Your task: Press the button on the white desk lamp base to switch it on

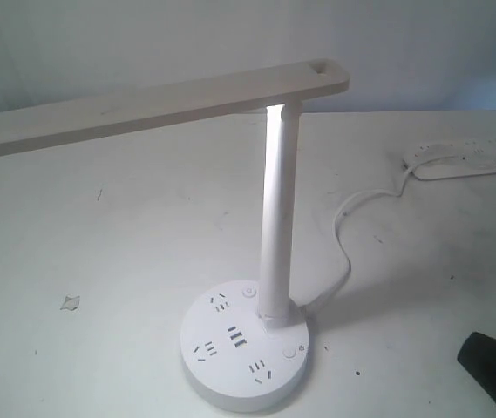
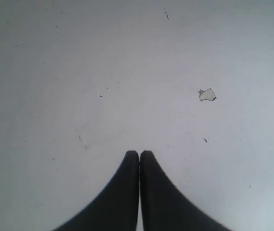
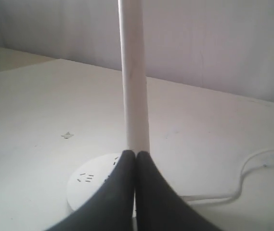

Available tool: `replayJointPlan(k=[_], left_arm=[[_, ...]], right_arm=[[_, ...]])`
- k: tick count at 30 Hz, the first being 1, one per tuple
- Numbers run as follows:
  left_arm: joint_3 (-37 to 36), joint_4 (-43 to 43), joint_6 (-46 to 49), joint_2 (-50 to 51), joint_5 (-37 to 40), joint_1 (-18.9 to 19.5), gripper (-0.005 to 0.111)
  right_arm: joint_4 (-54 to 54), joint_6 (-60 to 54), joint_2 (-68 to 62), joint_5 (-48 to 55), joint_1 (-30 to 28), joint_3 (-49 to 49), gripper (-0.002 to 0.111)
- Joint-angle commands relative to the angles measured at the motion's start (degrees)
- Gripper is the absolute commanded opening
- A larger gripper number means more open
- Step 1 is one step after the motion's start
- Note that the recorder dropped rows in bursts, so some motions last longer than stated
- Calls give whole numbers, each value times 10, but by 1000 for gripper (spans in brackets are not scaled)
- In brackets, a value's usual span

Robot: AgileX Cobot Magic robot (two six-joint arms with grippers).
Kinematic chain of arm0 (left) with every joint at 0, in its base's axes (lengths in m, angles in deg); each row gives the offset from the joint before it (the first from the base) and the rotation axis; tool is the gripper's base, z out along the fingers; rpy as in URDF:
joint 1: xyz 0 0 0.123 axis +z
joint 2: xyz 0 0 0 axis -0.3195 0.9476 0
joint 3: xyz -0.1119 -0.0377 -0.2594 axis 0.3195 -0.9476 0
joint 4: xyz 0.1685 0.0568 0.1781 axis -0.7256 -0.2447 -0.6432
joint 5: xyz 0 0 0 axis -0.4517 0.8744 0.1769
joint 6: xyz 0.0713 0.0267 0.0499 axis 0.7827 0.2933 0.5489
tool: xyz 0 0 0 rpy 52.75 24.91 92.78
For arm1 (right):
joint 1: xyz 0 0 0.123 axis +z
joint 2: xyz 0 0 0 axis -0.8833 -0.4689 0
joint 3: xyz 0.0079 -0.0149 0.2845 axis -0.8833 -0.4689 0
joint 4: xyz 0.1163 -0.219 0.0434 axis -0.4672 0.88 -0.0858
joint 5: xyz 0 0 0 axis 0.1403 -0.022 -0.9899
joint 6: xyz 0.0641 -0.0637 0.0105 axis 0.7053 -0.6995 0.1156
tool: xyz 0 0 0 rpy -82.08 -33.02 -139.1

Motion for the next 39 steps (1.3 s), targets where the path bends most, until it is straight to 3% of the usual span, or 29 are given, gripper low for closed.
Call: replayJointPlan(k=[1, 10, 32, 35, 39], left_arm=[[-1, 2, -1, -2, 3, 0, 0], [-1, 2, -1, -2, 3, 0, 0], [-1, 2, -1, -2, 3, 0, 0], [-1, 3, -1, -2, 4, 0, 0], [-1, 3, -1, -2, 4, 0, 0]], right_arm=[[38, -36, 2, 8, -2, -1, 0], [45, -48, 2, 105, -2, -1, 0], [41, -41, 2, 110, -1, -1, 0], [41, -40, 2, 108, -35, -1, 0], [41, -40, 2, 109, -148, -1, 0]])
